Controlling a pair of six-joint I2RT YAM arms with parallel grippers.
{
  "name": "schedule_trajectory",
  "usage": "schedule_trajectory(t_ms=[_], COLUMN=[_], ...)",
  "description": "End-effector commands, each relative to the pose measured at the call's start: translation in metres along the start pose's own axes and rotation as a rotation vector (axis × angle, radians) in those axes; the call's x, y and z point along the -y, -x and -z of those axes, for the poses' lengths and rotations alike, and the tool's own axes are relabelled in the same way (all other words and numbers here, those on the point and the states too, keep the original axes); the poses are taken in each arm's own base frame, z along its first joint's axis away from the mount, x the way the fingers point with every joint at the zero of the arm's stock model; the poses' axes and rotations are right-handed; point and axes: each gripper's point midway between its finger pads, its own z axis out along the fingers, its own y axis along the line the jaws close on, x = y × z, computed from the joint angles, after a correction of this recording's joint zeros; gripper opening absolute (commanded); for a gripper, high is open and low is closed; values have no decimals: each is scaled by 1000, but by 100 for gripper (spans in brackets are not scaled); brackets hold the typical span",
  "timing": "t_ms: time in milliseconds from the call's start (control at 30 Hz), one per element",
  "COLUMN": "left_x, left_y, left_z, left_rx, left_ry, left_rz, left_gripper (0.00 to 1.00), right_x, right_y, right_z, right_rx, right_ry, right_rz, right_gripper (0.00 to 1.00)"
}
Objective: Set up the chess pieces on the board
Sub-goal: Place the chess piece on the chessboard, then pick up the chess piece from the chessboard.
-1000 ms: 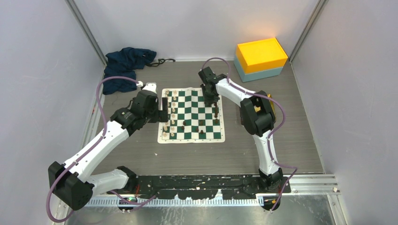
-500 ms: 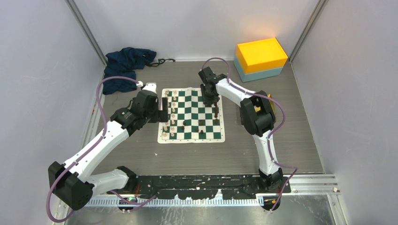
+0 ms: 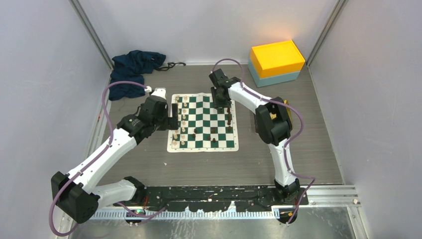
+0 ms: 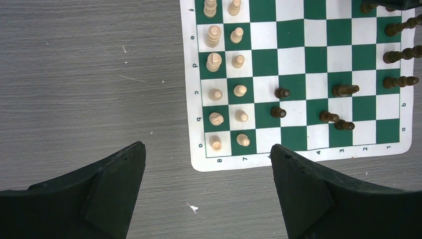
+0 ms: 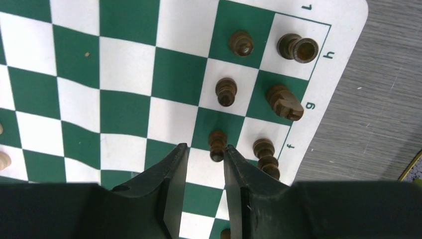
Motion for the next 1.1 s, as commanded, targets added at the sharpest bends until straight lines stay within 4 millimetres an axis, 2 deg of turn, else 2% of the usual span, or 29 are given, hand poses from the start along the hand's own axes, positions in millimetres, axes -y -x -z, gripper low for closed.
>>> schedule_trajectory(t_ms=[0,100,267,500,667,800,1067], left_x=[2,2,3,3,3,4,4], left_y=[11,11,12,10,9,8,8], left_z=[5,5,4,3,3,3,5], left_rx=[44,46,46,42,42,39,41], left_ry=[-17,-18,-21,-24,-26,-31,-34], left_rz=[26,27,26,28,28,30,35], left_gripper=[96,96,96,96,96,96,96], right_x=[-14,-18,-31,-54,-63,-64,-66], right_y=[34,27,5,-48,-73,-80,-81], right_z=[51,61,77,88,94,94,83], right_rx=[127,129,113,39,16,4,-2], right_ry=[29,28,38,105,154,161,159], right_rz=[23,39,82,152,190,200,213], right_gripper=[39,39,39,39,42,44,45])
